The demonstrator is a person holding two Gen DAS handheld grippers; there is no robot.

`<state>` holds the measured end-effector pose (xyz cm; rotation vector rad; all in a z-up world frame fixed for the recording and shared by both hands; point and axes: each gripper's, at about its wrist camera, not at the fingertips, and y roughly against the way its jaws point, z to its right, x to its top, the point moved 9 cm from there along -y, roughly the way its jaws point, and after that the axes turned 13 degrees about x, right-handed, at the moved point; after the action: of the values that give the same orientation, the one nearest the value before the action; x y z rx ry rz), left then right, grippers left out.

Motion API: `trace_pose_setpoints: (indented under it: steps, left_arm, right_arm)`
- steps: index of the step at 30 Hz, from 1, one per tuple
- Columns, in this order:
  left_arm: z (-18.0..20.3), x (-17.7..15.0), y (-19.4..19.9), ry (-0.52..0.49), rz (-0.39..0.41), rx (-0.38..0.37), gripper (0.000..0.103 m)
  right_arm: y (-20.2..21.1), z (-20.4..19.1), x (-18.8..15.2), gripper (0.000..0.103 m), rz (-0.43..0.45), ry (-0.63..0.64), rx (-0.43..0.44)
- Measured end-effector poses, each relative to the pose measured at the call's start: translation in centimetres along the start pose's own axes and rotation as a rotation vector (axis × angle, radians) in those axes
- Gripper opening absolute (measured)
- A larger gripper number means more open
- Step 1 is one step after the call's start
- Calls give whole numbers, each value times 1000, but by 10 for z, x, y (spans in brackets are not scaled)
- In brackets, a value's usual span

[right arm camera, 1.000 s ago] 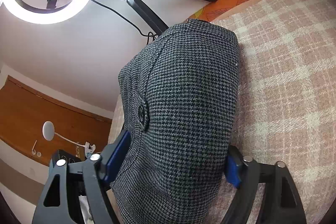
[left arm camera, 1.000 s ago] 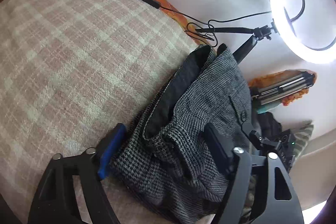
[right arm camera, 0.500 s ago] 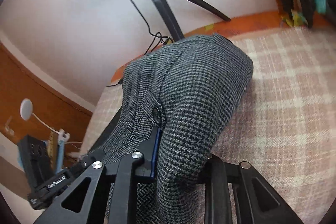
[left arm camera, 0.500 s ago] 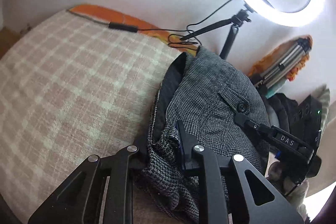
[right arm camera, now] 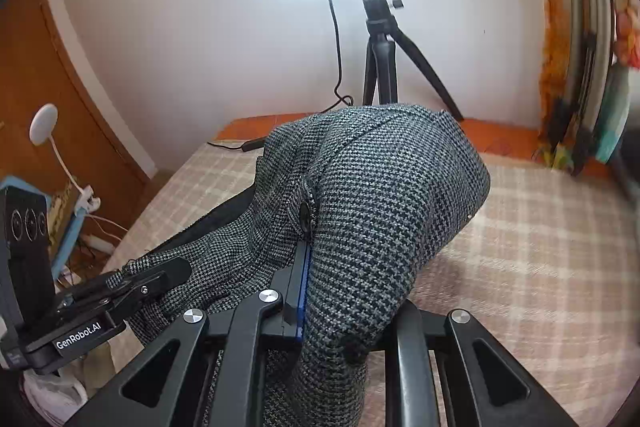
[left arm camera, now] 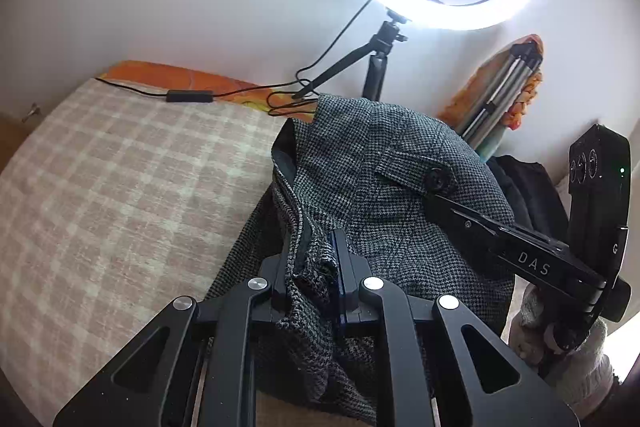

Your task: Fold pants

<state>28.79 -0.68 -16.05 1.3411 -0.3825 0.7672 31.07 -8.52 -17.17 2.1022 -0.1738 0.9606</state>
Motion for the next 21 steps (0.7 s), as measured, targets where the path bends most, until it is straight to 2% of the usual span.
trace_pose_setpoints:
  steps: [5,13,21]
  left_arm:
    - [25,-1,15,-33,16,-50,13]
    - [94,6,43,-128,89,-151,13]
    - [185,8,50,-197,117,-263,13]
  right_arm:
    - [26,-2,7,14,18,51,-35]
    - [96,13,23,14,60,100,-81]
    - [178,62,30,14,90,109,-174]
